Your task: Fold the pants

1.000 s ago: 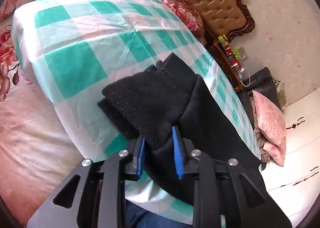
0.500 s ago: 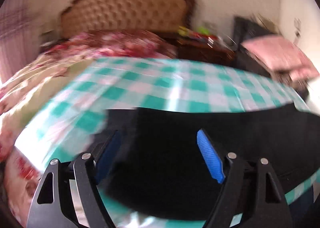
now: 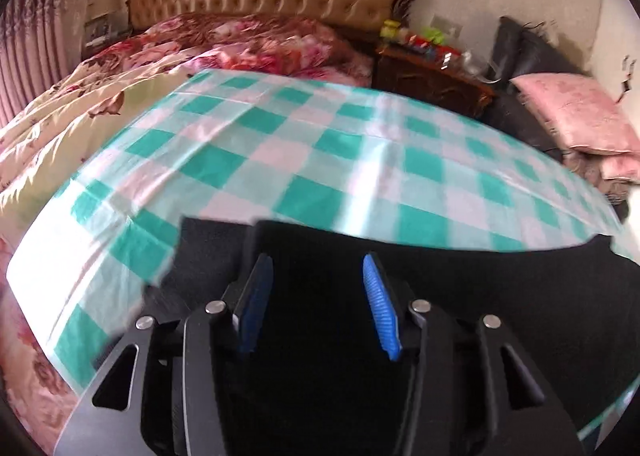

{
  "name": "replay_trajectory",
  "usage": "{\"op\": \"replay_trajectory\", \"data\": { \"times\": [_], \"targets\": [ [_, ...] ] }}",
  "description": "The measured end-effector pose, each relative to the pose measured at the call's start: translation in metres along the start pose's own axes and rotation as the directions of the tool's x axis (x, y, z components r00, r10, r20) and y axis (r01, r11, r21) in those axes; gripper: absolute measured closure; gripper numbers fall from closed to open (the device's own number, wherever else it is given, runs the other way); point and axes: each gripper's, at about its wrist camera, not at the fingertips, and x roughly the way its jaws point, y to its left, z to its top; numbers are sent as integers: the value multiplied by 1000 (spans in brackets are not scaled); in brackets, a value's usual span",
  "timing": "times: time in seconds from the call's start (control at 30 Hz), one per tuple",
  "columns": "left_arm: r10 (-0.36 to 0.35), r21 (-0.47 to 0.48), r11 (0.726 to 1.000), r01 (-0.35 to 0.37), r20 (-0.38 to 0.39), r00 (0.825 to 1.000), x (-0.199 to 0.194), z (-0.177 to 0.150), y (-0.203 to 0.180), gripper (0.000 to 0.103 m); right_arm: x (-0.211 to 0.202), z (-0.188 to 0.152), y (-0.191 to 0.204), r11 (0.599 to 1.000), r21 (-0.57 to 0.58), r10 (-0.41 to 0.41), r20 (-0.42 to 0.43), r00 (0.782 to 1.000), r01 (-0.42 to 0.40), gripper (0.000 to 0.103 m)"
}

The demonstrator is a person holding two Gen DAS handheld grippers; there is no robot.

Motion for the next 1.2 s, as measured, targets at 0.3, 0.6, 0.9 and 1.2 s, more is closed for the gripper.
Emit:
{"op": "replay_trajectory", "data": {
  "times": [0.3, 0.6, 0.9, 1.2],
  "targets": [
    [31, -164, 986, -23, 50, 998, -50, -57, -13, 70, -32, 49, -14, 996, 39, 78, 155, 985, -85, 17],
    [18, -157, 987, -15, 23, 1000, -65, -68, -36, 70, 79, 129, -23, 1000, -11, 10, -45, 999, -11, 65],
    [108, -173, 979, -111, -23, 994, -54, -75, -22, 70, 101, 119, -30, 1000, 12, -12, -37, 999, 13, 57],
    [131, -67, 989, -134, -36, 991, -12, -58, -42, 69, 0, 75, -24, 978, 126, 147, 161, 976, -168, 43]
  ]
}}
